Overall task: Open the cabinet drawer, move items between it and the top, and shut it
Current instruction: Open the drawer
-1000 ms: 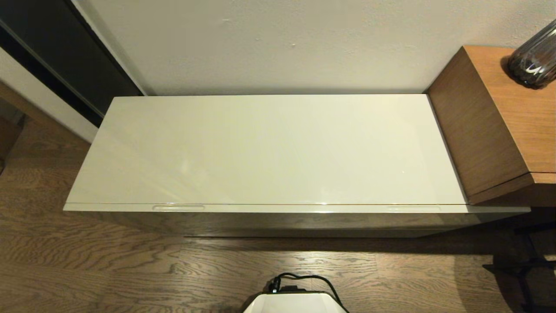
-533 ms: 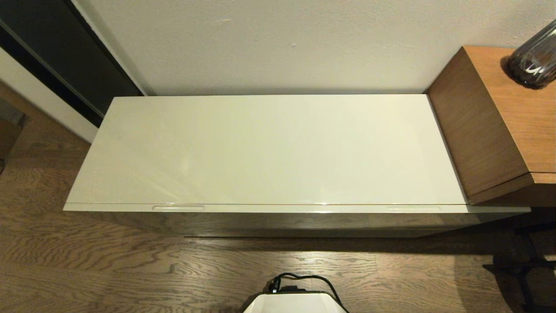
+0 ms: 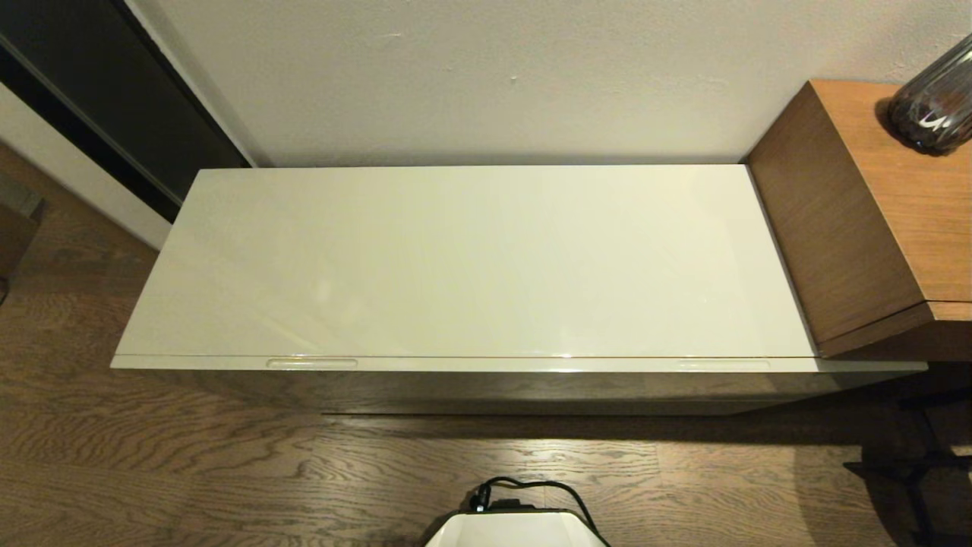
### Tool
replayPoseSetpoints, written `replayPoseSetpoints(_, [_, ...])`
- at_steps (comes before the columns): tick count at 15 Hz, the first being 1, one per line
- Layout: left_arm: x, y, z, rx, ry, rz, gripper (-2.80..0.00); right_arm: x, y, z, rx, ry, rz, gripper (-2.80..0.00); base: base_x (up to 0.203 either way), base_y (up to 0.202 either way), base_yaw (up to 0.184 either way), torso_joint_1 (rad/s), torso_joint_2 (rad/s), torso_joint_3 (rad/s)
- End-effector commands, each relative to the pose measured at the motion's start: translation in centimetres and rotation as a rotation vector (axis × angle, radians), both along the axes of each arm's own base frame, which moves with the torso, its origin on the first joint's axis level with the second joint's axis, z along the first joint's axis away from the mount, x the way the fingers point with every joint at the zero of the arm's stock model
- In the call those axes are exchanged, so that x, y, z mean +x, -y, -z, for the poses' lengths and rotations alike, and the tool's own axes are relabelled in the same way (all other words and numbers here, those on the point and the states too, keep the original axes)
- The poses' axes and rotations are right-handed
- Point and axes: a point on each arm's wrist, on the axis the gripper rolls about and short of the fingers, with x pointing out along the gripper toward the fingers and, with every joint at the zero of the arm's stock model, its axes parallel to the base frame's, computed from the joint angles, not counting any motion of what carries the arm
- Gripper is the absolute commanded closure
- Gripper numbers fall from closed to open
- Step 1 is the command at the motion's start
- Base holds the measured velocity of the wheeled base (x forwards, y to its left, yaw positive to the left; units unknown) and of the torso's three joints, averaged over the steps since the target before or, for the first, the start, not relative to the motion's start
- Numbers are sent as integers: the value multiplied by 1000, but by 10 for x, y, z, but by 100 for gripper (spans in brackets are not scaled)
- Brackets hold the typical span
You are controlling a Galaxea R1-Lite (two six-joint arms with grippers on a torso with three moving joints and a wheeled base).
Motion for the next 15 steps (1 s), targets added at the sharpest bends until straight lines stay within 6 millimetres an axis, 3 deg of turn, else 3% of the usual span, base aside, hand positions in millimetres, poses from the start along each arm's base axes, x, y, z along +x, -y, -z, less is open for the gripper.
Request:
replayPoseSetpoints(1, [0, 0, 0, 0, 0, -1, 0, 0, 0, 0, 2, -1, 1, 0, 0, 0, 0, 0, 0, 0])
replayPoseSetpoints(15, [0, 0, 0, 0, 0, 1, 0, 0, 0, -1, -32, 7, 2, 0, 0, 0, 0, 0, 0, 0])
